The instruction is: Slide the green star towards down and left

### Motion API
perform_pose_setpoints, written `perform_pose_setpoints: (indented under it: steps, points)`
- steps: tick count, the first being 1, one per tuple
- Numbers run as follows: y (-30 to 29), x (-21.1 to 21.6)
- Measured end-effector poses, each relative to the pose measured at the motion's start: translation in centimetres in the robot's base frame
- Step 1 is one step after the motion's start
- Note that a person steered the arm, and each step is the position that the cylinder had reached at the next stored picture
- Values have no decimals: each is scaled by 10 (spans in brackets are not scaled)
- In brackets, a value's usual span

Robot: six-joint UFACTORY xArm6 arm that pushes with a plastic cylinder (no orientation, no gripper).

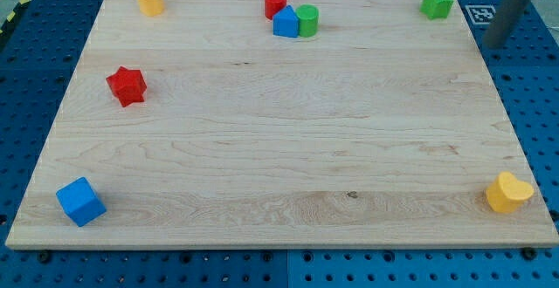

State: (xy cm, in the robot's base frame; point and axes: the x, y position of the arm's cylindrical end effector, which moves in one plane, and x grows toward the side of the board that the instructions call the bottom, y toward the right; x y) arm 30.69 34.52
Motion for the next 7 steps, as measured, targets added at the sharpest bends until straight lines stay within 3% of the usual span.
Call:
perform_pose_setpoints:
  steps: [2,4,7]
  points:
    - [-1,-24]
    - [-47,-84]
    - [-99,-84]
